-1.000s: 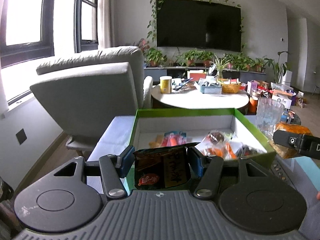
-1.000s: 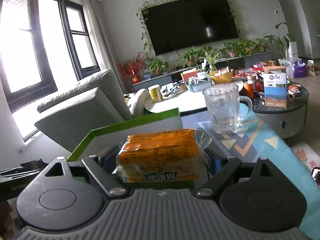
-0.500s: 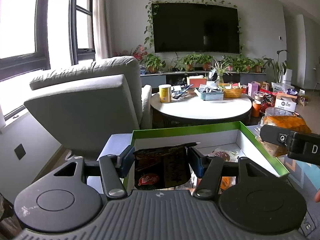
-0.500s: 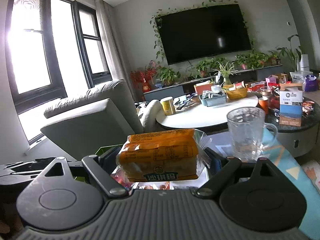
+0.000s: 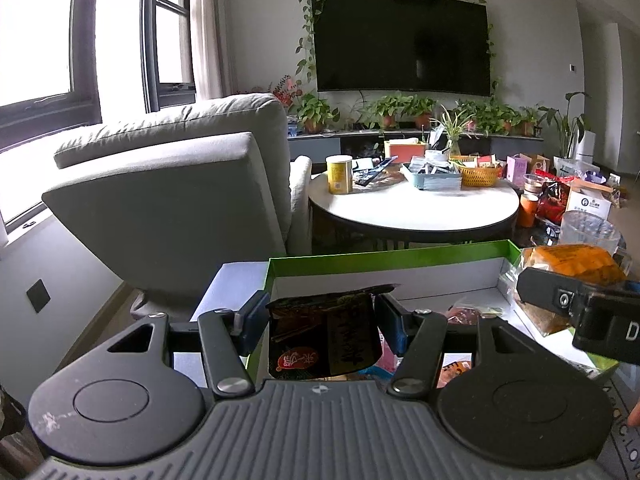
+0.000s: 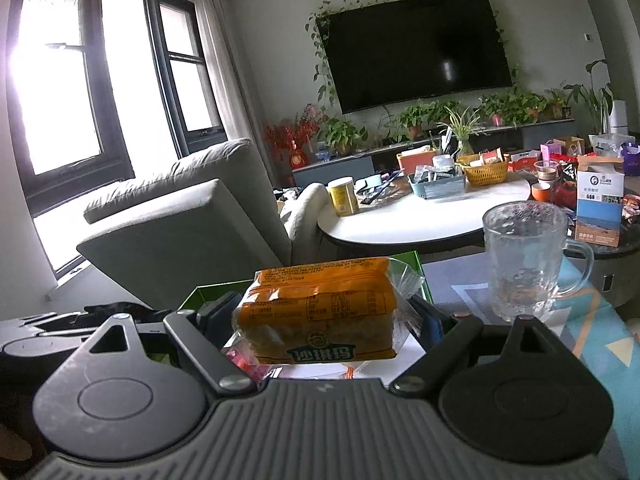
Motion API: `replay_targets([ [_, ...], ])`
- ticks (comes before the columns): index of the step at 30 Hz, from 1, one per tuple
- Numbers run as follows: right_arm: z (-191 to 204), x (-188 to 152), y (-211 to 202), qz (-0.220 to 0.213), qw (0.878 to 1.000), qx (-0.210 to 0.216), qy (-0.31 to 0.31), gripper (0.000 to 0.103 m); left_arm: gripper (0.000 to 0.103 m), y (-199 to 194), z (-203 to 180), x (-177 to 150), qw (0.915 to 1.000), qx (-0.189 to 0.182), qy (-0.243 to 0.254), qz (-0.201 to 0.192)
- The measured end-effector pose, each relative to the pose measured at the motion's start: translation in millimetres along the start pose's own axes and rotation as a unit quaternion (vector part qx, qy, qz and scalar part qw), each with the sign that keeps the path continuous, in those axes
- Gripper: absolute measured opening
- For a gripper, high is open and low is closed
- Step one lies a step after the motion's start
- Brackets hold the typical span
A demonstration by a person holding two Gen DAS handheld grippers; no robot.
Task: Organize snacks
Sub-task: 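Open both tools to release the bread bag and dark packet into the box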
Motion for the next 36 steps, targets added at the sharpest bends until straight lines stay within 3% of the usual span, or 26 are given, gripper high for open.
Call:
replay_targets([
  [23,-12.5,-10.8,26.8,0.036,0.999,-0.008,0.026,0.070,0.056,35.7,-11.4,-14.4,0.9974,0.000,0.036,0.063],
  [36,-18.2,-15.7,15.1,0.036,0.999,-0.018,0.030,0.070,0.068,20.9,-7.7,-20.2,0.9974,0.003,0.044,0.058],
])
Point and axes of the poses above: each gripper's, at about its wrist camera, not at the fingertips, and y roughly the way its jaws point, z to its left, x to its top, the point moved 10 cm from there along y, roughly the way its jaws point, and after that the axes turned 14 degrees about z, right-handed, at the moved point
